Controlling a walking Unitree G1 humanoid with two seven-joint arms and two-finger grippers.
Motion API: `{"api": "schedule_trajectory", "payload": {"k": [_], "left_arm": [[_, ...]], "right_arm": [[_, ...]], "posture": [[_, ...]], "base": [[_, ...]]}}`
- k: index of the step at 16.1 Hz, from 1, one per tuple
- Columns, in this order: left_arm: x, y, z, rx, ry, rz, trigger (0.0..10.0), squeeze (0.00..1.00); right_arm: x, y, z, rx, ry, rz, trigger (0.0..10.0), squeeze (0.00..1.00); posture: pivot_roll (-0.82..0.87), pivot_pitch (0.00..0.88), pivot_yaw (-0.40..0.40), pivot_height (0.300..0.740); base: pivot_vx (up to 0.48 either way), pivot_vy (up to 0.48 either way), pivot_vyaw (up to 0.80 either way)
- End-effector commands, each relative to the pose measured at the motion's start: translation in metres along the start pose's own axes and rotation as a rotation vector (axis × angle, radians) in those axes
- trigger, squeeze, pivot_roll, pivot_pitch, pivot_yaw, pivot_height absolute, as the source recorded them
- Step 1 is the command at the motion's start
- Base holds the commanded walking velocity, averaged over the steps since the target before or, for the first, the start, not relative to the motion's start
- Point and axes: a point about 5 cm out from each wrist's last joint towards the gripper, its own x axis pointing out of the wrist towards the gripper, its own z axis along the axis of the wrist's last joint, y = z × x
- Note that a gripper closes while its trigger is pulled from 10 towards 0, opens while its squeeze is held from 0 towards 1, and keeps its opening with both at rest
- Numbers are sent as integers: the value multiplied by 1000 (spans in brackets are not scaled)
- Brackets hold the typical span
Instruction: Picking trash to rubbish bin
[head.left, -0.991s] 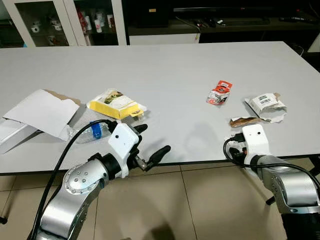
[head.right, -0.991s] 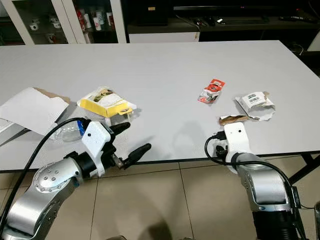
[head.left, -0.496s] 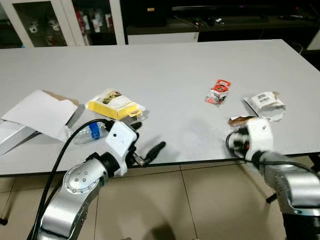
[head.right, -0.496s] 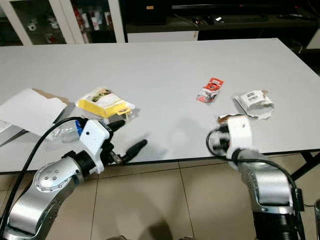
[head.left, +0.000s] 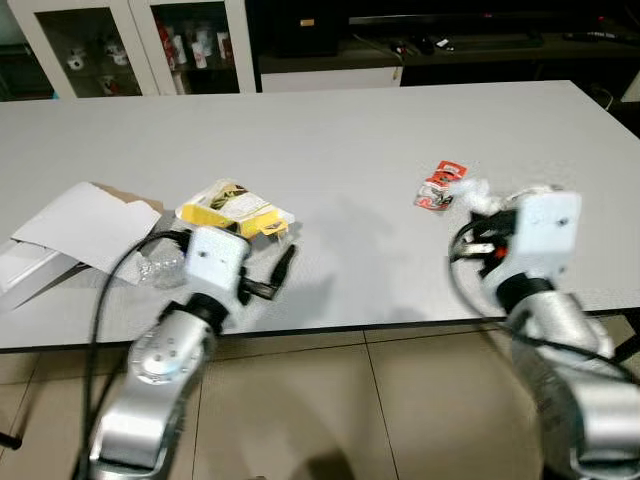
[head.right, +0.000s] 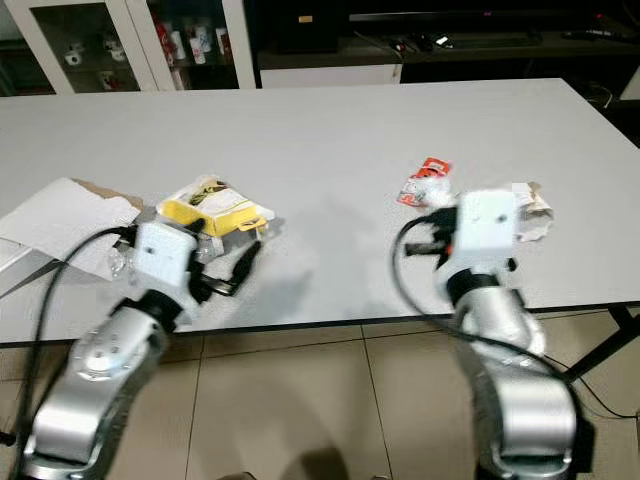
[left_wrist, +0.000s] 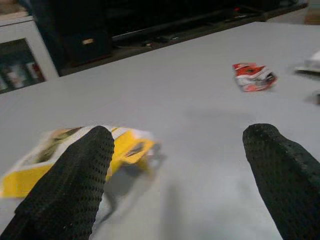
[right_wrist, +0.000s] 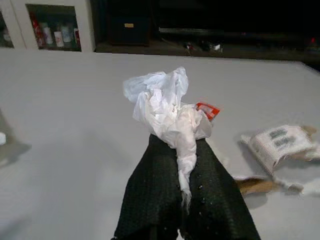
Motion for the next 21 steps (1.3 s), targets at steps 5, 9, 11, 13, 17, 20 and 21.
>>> {"api": "schedule_trajectory", "payload": {"k": [5, 9, 11, 13, 17, 20, 21], "left_arm": [[6, -7, -3, 16, -16, 2, 10000, 0], [3, -2, -17, 41, 1, 40, 10000, 0], [1, 1, -27, 82, 18, 51, 10000, 0], [-6, 0, -36, 45, 44, 45, 10000, 0], [3, -3, -22, -18, -69, -9, 10000, 0], [11, 0, -20, 11, -84, 1, 10000, 0], [12, -1, -20, 5, -86, -13, 10000, 0]], "right_arm": [[6, -19, -23, -76, -38, -123, 10000, 0], [5, -26, -50, -55, -16, -166, 10000, 0], [-2, -28, -71, -40, 34, -225, 10000, 0], [-12, -23, -81, -44, 30, -221, 10000, 0], [-20, -22, -82, -2, -22, -251, 10000, 0], [-23, -24, -78, 10, -58, -260, 10000, 0], [-24, -24, -78, 8, -61, -261, 10000, 0]], "posture": [[-44, 0, -13, 740], [-39, 0, -21, 740], [-27, 0, -16, 740], [-33, 0, 4, 740], [-57, 0, 48, 740], [-63, 0, 64, 740], [-63, 0, 64, 740]], "base": [[0, 0, -480], [0, 0, -800], [0, 0, -800], [0, 0, -800], [0, 0, -800], [0, 0, -800], [0, 0, -800]]}}
